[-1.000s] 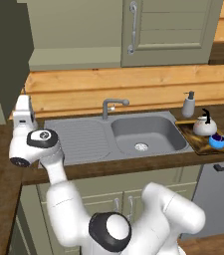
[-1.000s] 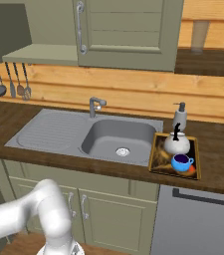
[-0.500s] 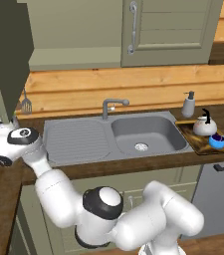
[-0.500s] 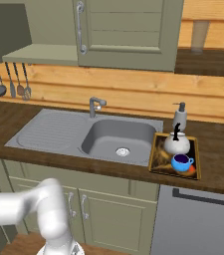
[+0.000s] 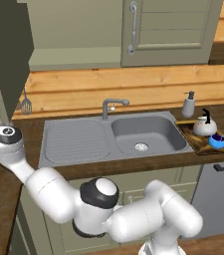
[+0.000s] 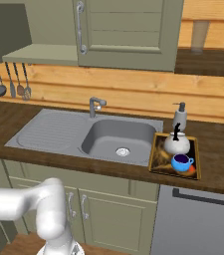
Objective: Pick the kettle from the counter and place it on the tray. Then pick the mug from the cabinet and place it on the tray. Then close the cabinet doors.
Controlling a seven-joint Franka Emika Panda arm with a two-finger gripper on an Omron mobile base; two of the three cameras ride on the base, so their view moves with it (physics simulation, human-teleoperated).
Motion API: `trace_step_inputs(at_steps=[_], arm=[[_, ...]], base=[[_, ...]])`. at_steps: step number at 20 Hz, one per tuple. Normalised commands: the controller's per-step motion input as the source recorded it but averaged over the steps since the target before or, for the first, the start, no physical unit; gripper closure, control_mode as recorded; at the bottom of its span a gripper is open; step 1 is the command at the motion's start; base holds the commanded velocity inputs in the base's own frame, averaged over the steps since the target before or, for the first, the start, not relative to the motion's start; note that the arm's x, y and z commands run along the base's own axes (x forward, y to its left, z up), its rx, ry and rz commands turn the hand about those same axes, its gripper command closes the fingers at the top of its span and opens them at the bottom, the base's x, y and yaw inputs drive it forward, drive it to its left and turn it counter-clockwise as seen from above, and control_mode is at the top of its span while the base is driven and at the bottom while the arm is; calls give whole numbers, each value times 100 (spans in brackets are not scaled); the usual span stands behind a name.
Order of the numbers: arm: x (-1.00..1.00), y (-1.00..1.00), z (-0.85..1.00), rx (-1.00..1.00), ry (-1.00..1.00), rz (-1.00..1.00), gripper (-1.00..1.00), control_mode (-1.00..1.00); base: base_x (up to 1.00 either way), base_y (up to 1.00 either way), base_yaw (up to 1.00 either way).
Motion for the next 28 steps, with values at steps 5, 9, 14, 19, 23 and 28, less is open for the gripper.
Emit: trace_step_inputs(at_steps=[5,9,14,19,23,28], arm=[[0,-52,17,0,1,-20,-100,-100],[0,-71,5,0,0,-14,-100,-100],[0,-79,1,0,0,-9,-100,-100],[0,-95,0,1,0,-6,-100,-100],[10,-89,0,2,0,-3,-100,-100],[32,-88,2,2,4,0,-100,-100]], base=[[0,0,0],[0,0,0],[0,0,0],[0,0,0],[0,0,0],[0,0,0]])
